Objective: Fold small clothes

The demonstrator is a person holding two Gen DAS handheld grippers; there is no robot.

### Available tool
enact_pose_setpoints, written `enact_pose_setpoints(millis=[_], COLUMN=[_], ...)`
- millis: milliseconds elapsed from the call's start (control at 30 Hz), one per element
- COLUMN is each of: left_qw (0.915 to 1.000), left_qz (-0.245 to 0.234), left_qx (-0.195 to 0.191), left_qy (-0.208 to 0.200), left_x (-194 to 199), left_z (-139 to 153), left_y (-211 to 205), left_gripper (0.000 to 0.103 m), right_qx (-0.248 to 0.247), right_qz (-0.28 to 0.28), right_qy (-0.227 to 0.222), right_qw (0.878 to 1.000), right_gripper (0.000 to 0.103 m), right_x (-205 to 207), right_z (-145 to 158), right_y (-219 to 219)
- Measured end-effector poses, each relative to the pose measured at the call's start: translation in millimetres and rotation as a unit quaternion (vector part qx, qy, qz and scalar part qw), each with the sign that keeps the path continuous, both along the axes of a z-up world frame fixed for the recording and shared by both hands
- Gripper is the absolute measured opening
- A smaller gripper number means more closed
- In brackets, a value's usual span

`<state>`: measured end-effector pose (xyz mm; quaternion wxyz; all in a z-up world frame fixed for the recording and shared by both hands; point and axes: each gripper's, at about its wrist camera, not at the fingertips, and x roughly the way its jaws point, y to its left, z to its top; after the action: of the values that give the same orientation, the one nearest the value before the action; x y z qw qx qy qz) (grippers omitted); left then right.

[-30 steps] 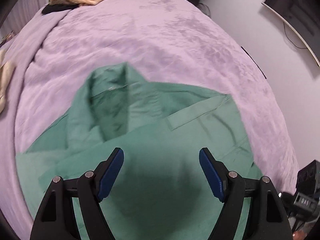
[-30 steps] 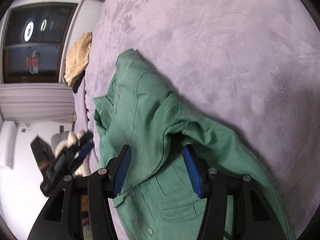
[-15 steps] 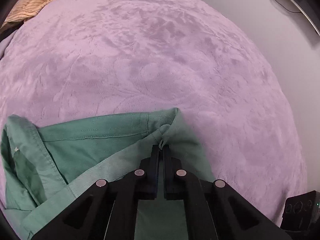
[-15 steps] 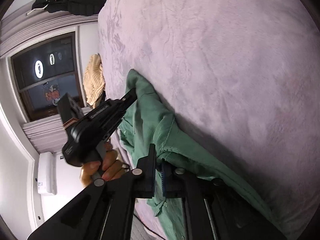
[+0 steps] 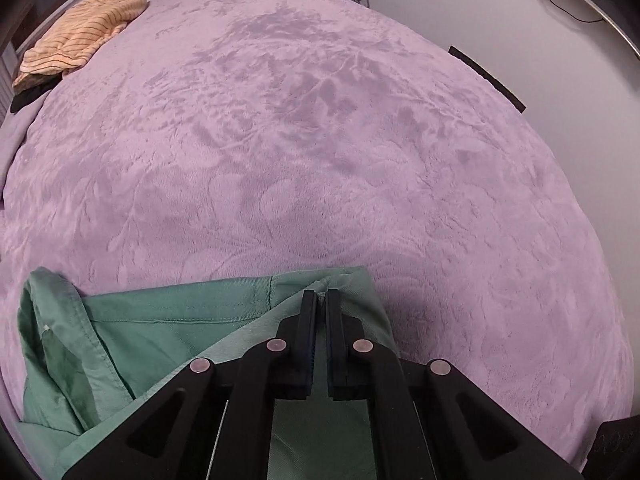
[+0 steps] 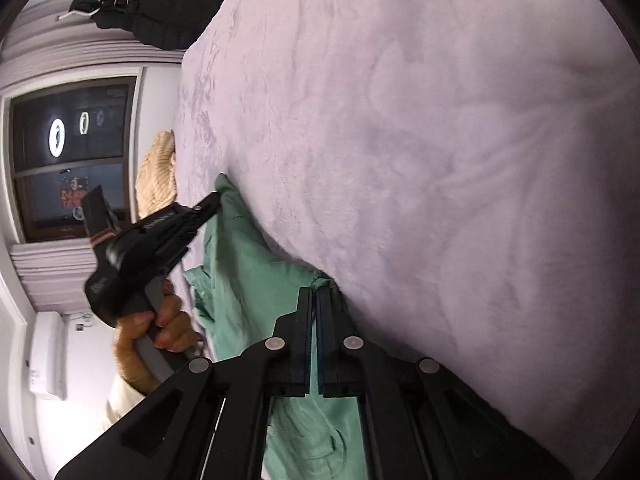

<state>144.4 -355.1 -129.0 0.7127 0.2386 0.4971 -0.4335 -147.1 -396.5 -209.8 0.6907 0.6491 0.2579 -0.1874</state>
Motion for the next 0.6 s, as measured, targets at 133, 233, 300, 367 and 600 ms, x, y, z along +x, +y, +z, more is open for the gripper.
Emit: enact_pose_setpoints(millis=[133,233,300,367,600], left_qw=[0.9989,0.9993,0.9992,0.9992,0.9926], left_qz=[0.015,0.018,0.025,0.035,0.115], left_qx=[-0.008,-0.013,-0.012,-0.007,0.033], left_qy=[-0.045,-0.031,-0.028,-0.019,-0.015], left_x=[13.1,23.0,24.5,22.5,17.4], left_z=[32.9,48.9,50.0,45.1,11.7], left_y=[14.7,42.5,64.8,91.8,193.1], left_gripper=[0.005,0.005,0.005,0.005,0.005], right_qx=[0.003,-0.031,-0.057,-0.078,-0.118], right_qz=[0.001,0.018,0.041,0.072,0.166], right_qy=[0.008,0.008,0.004,-0.001,0.029], right_qw=[1.000,0.999,0.998,0.994,0.979], right_gripper=[0.003,0.008,0.008,0.008,0.008], right_x=[-19.0,-26.1,-16.1,2.5,71.2], right_z=[8.6,30.1,46.5,59.5,56.4], right_y=[-3.3,-0.5,1.3,3.8,15.5])
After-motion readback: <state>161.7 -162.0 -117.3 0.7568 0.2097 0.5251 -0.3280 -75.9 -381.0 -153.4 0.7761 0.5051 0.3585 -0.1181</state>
